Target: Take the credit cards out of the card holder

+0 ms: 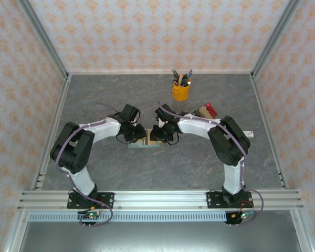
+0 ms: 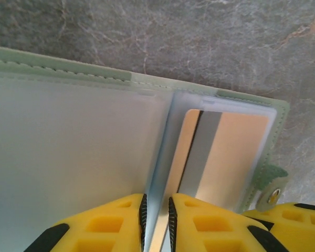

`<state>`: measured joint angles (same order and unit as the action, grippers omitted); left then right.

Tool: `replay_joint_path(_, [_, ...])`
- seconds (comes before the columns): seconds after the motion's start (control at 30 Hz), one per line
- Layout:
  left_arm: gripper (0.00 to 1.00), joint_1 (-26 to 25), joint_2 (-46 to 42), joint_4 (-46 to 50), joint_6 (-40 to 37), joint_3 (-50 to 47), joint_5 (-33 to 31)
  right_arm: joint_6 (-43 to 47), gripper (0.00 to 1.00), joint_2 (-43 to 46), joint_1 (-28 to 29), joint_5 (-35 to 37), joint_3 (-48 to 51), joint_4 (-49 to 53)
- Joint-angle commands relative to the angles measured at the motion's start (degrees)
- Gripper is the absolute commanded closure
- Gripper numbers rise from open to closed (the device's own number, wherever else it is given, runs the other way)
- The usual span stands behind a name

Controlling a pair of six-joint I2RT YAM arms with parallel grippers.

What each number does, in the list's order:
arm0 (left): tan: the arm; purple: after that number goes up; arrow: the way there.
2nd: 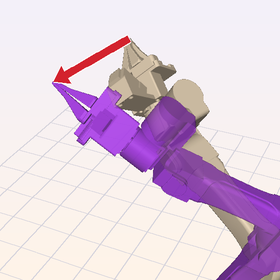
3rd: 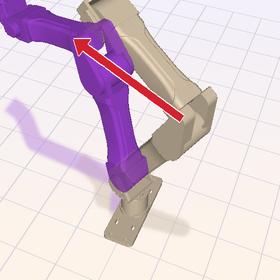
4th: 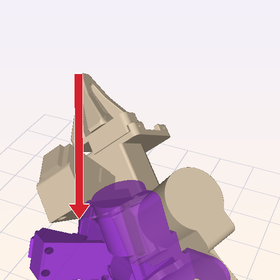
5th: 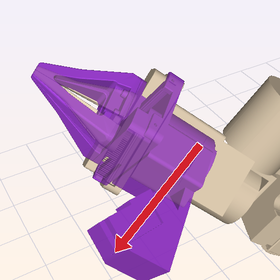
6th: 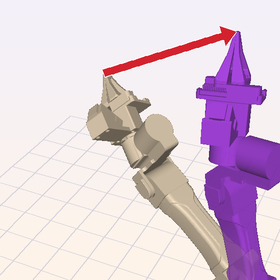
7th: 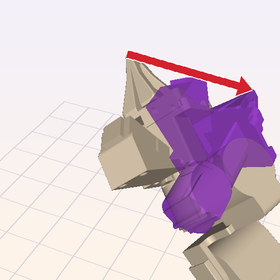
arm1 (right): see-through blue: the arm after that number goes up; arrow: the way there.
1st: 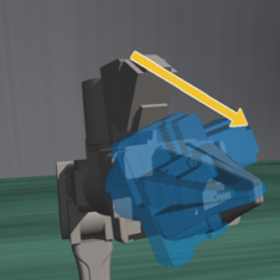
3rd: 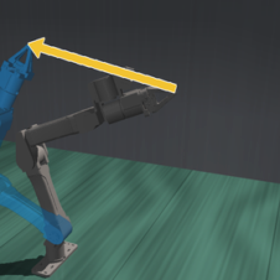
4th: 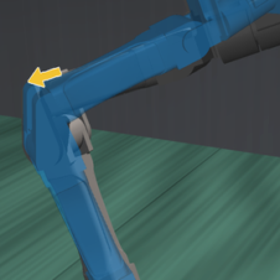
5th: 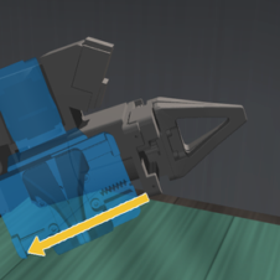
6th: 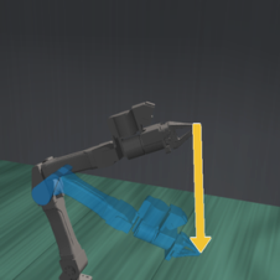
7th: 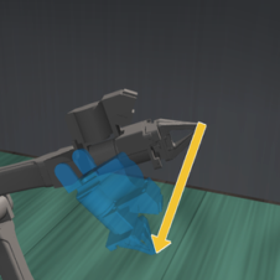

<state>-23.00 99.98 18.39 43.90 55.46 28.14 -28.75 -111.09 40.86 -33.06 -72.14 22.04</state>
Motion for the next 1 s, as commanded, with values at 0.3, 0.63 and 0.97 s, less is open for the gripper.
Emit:
replay_joint_path(0.3, [0.8, 0.49, 1.62, -7.5, 0.0, -0.63, 7.92, 0.42, 0.76, -4.19, 0.36, 1.33, -2.83, 3.27])
replay_joint_path(0.63, [0.83, 2.59, 0.39, -17.99, 1.14, -5.17, 16.53, 0.63, 0.77, -5.04, 0.36, 1.41, -2.66, 3.42])
replay_joint_path(0.97, [0.86, 3.05, -0.14, -22.89, -1.39, -7.47, 21.55, 0.94, 0.78, -5.72, 0.36, 1.29, -2.74, 3.71])
